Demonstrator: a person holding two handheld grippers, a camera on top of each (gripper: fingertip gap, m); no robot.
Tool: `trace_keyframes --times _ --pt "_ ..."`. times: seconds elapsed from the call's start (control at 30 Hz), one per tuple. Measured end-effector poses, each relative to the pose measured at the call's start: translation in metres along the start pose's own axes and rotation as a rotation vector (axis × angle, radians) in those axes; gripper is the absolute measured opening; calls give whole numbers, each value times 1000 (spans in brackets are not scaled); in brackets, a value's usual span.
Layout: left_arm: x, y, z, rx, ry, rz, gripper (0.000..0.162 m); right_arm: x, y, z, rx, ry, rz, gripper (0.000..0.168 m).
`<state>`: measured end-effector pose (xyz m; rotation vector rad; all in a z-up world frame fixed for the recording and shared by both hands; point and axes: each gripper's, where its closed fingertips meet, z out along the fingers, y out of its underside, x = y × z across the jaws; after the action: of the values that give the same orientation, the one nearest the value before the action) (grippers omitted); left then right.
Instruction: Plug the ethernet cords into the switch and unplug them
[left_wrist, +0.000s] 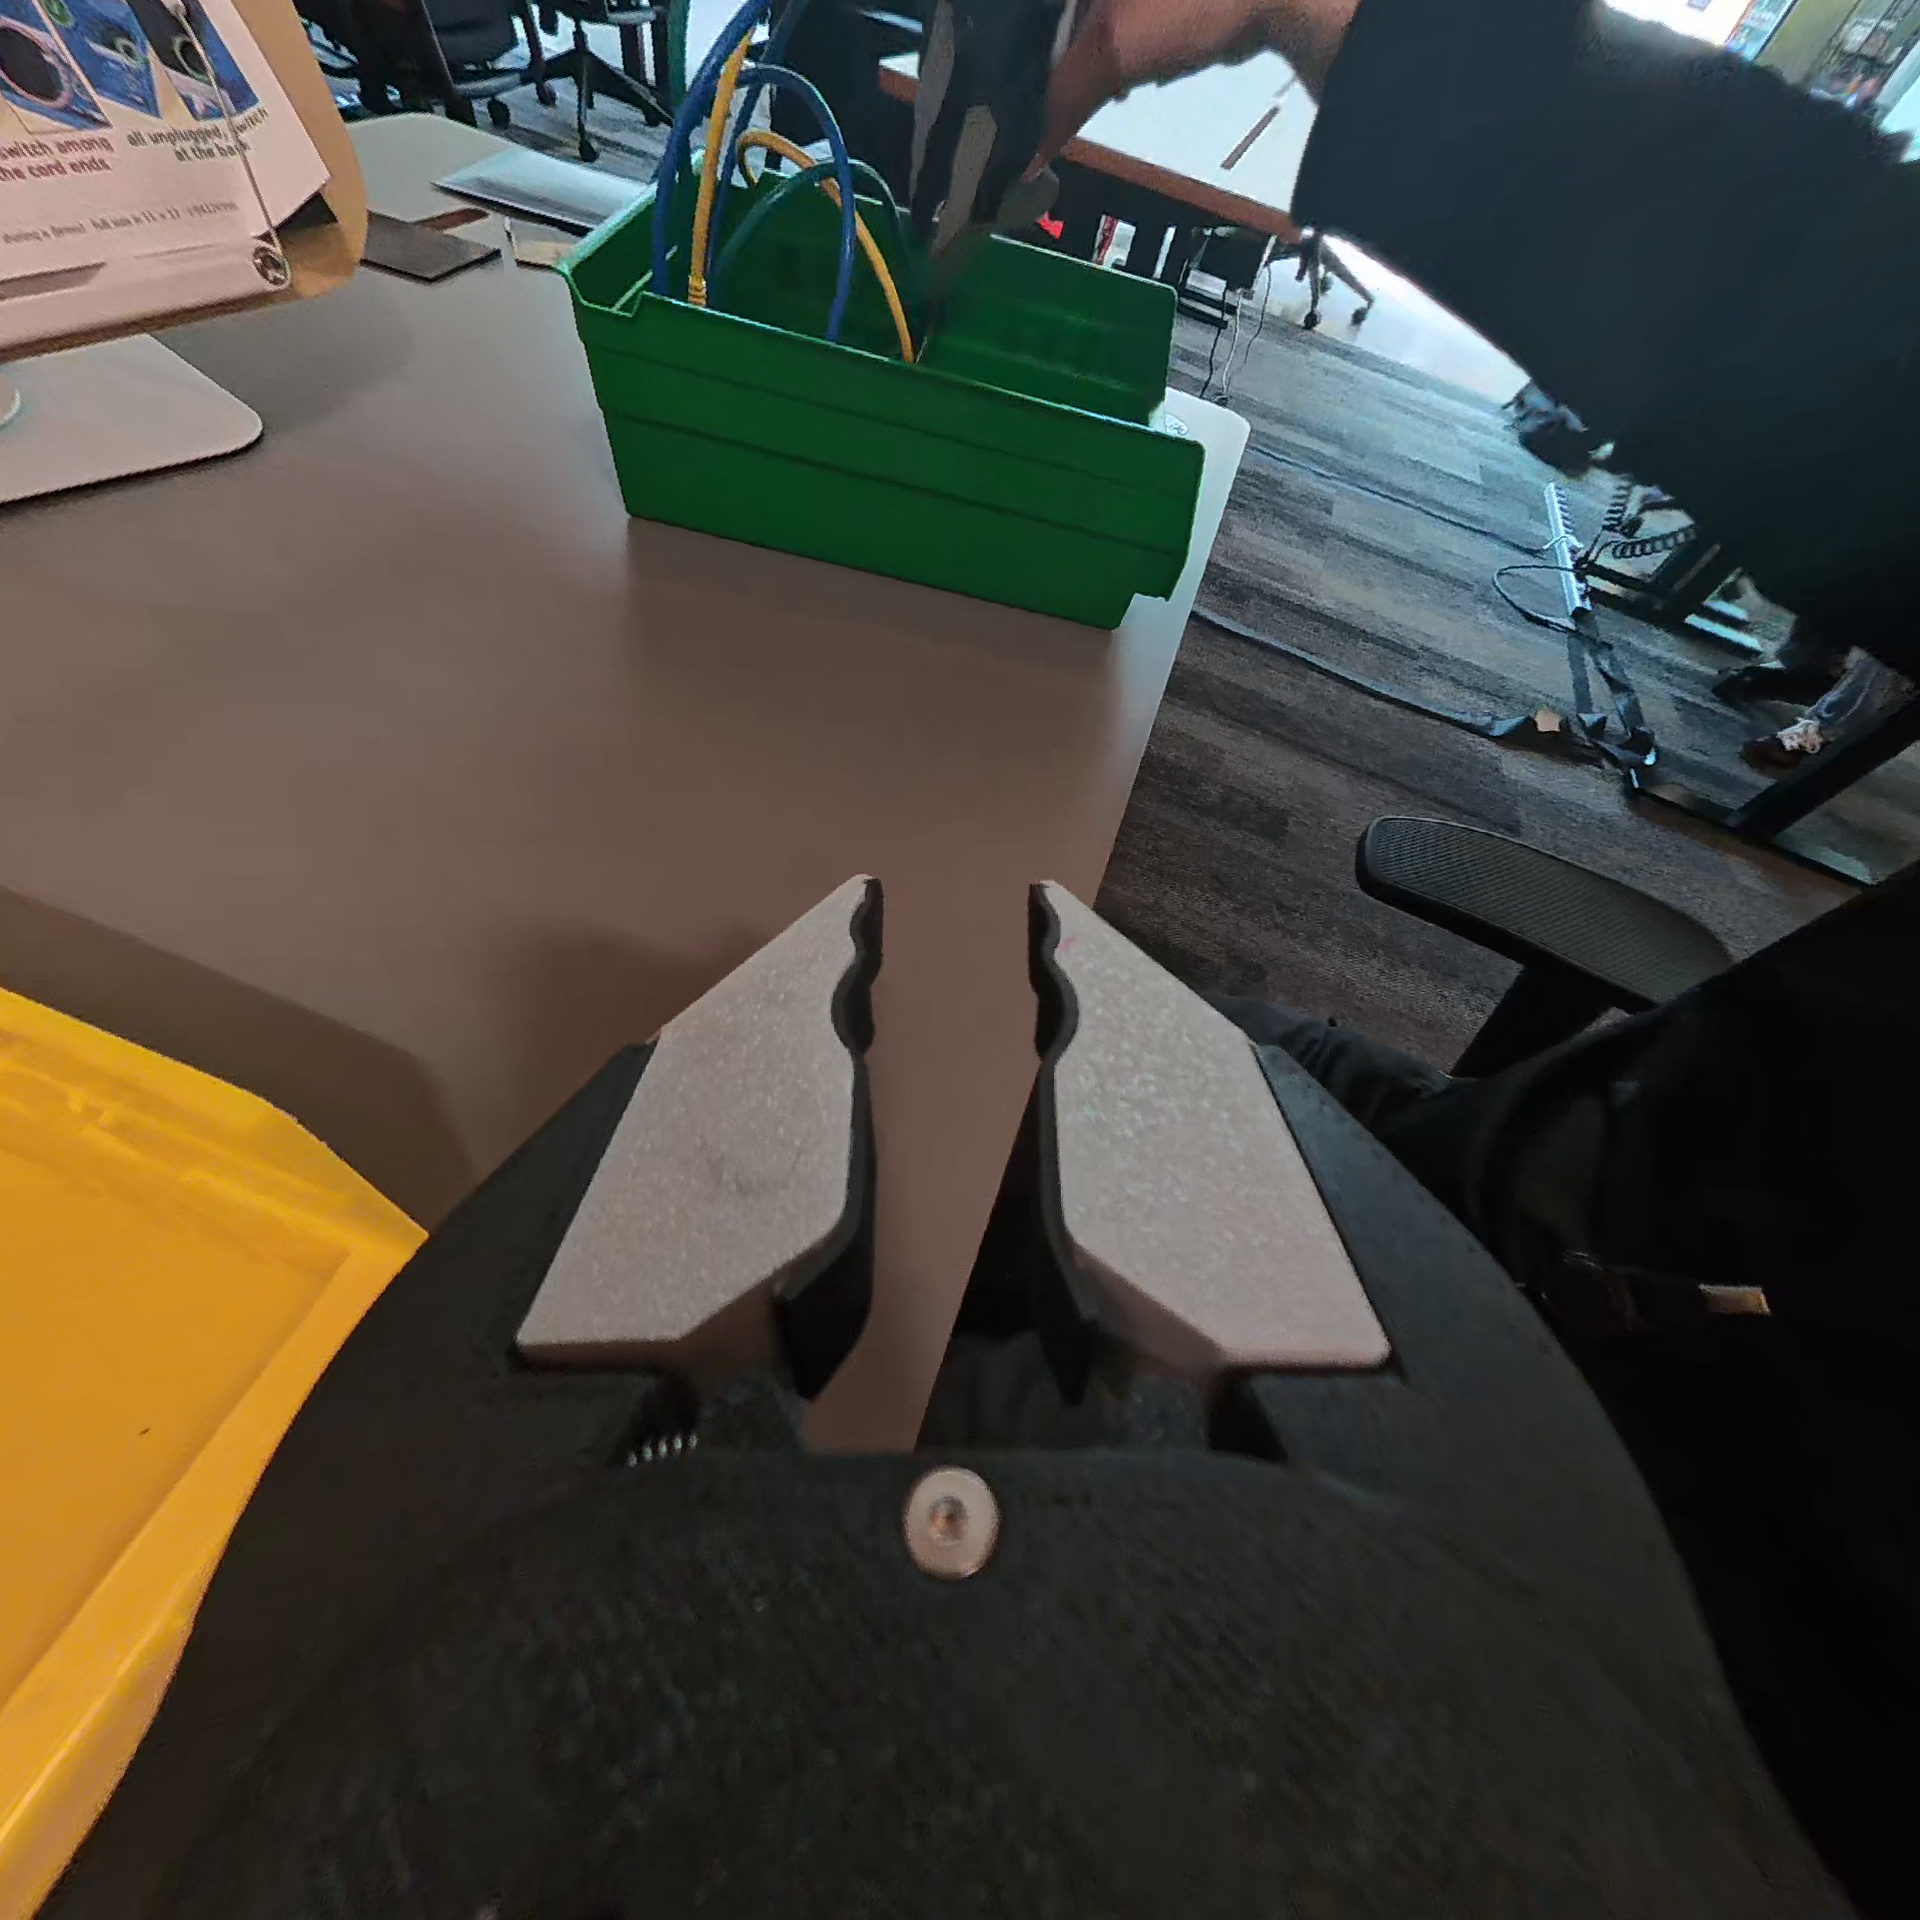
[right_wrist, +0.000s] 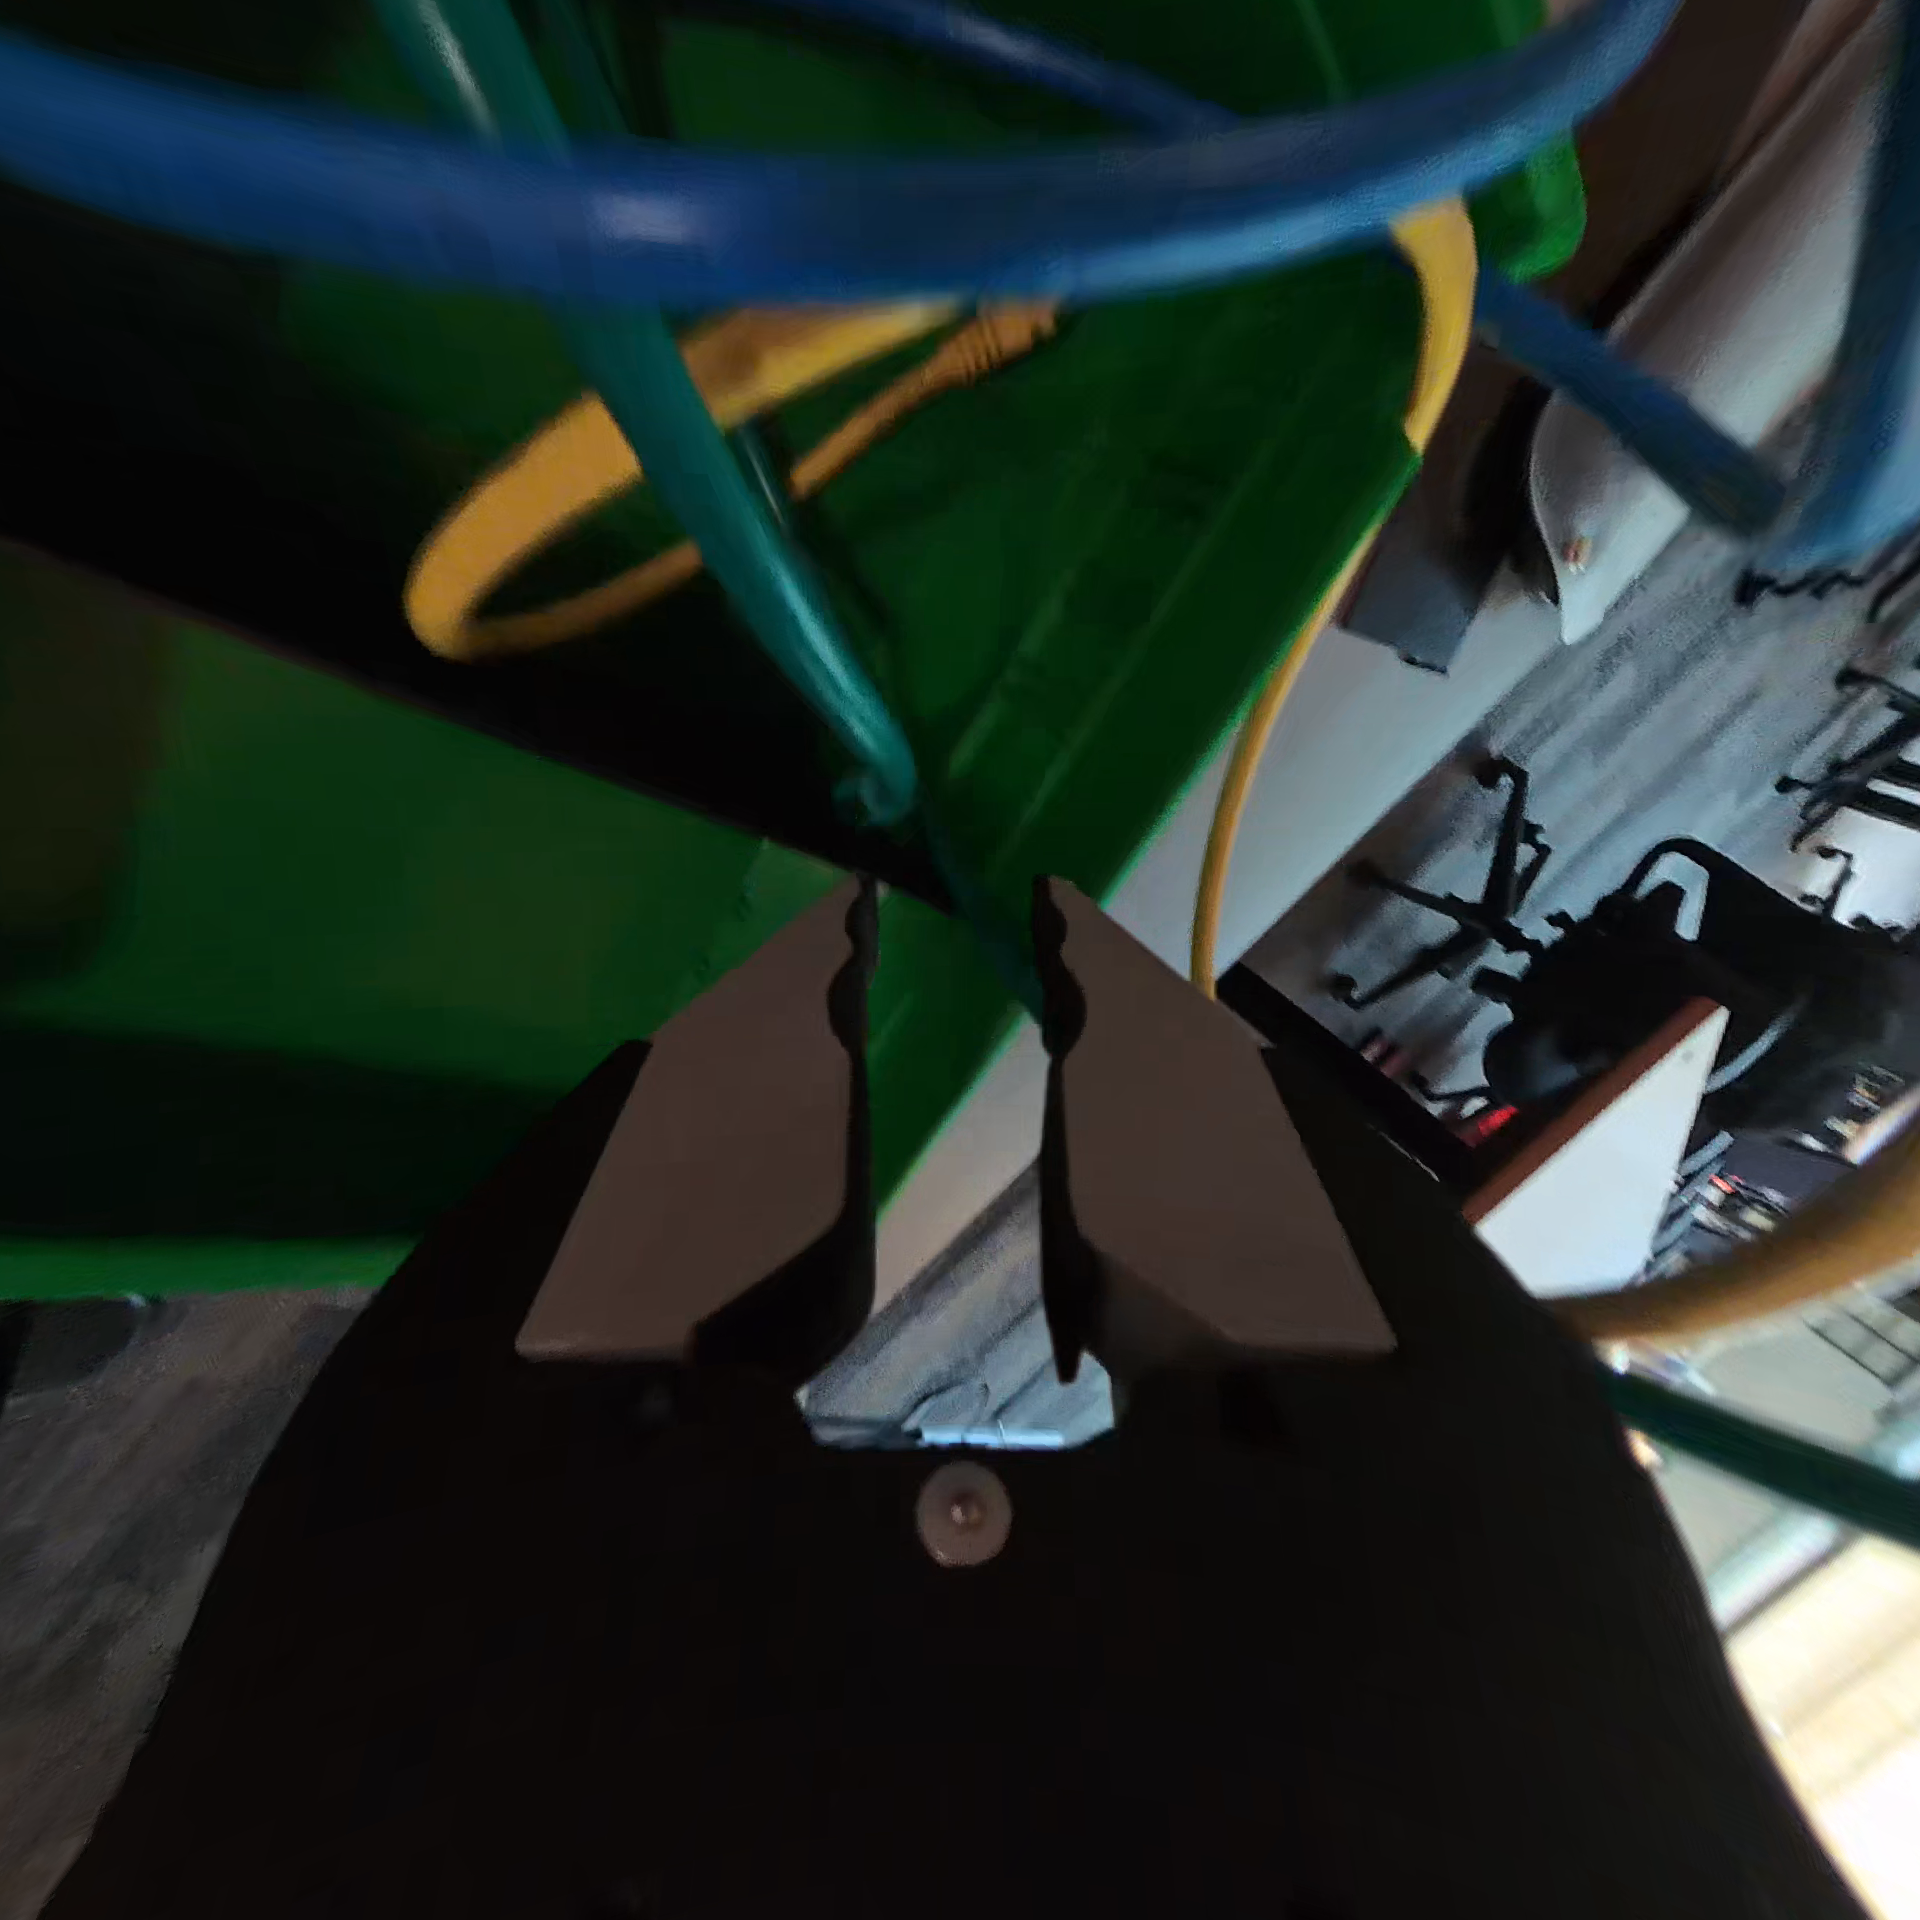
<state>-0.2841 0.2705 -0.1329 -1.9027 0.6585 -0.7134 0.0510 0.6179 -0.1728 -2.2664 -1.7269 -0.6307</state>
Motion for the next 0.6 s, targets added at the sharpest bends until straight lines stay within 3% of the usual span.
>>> trace_keyframes --times 0.13,0.27,0.43,0.53,0.6 --pt "3 1 0 -15 0 16 26 6 18 -23 37 45 21 28" --pt "-11 5 -12 -33 -90 17 30 -5 15 -66 321 21 216 45" --pt "-39 6 -41 -26 -246 -34 44 -70 11 -113 819 -183 425 68" --pt "-56 3 -57 -2 -365 -49 49 -113 22 -120 973 -279 504 84" --pt "-70 9 -59 -25 -442 -68 61 -140 23 -121 1027 -315 529 87"
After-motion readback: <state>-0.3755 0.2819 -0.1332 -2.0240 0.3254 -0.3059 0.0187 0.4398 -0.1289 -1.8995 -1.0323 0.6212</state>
